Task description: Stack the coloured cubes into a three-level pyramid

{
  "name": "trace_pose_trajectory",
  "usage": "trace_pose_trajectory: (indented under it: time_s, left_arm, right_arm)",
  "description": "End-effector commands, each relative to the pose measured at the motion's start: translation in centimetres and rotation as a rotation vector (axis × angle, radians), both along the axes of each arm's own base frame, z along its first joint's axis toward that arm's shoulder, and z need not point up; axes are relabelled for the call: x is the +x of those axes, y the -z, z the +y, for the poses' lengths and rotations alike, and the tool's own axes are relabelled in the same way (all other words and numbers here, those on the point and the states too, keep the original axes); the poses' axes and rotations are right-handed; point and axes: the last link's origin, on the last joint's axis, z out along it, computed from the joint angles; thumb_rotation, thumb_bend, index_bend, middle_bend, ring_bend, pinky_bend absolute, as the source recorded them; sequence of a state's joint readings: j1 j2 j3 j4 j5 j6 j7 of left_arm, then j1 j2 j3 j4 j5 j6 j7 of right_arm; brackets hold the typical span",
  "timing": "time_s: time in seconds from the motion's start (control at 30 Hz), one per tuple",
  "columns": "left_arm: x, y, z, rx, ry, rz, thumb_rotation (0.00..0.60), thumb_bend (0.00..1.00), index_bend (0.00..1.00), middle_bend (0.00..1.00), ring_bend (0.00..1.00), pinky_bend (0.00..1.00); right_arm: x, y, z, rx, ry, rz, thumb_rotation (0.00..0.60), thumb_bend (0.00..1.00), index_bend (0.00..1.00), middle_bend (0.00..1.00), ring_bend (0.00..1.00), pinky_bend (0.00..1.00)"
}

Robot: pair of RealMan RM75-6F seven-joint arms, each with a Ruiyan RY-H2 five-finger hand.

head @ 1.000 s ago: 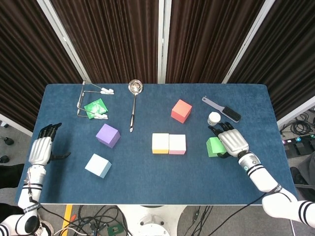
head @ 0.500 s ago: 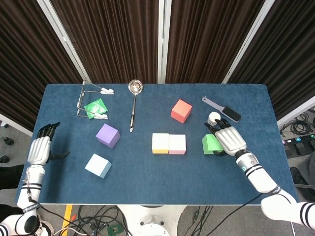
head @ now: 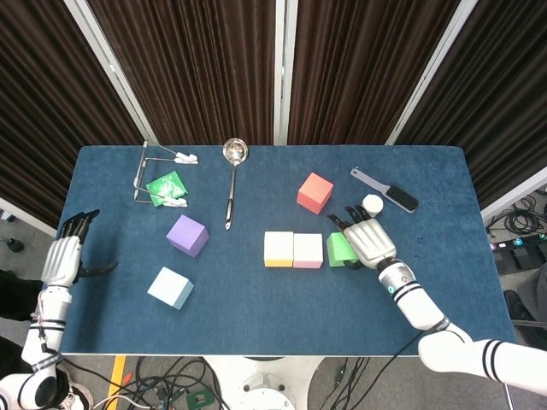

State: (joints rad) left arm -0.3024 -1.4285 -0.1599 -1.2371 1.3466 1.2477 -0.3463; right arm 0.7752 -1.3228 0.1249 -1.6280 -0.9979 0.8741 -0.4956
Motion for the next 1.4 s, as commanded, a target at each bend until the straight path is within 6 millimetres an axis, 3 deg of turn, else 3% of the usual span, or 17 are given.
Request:
trace_pose_trajectory:
  time_s: [0.03, 0.37, 1.4]
  left_arm:
    - [-0.2, -0.2, -0.2, -0.002, 0.004, 0.000, 0.600, 0.10, 0.09, 0.09, 0.00, 0.05]
    - [-0.8, -0.6, -0.5, 0.013, -0.008, -0.028, 0.600, 0.10, 0.09, 0.09, 0.00, 0.05]
    - [-1.1, -0.4, -0.5, -0.003, -0.019, -0.022, 0.600, 0.10, 0.09, 0.09, 0.00, 0.05]
  right_arm:
    - [0.7, 0.6, -0.2, -0.004, 0.002, -0.005, 0.600, 0.17, 0.00, 0.46, 0.00, 0.00]
    - [1.9, 1.6, -0.2, 0.006, 0.009, -0.007, 0.600, 0.17, 0.00, 0.47, 0.00, 0.00]
    - [1.9, 2.1, 0.1, 0.006, 0.022, -0.005, 0.600, 0.17, 0.00, 0.48, 0.00, 0.00]
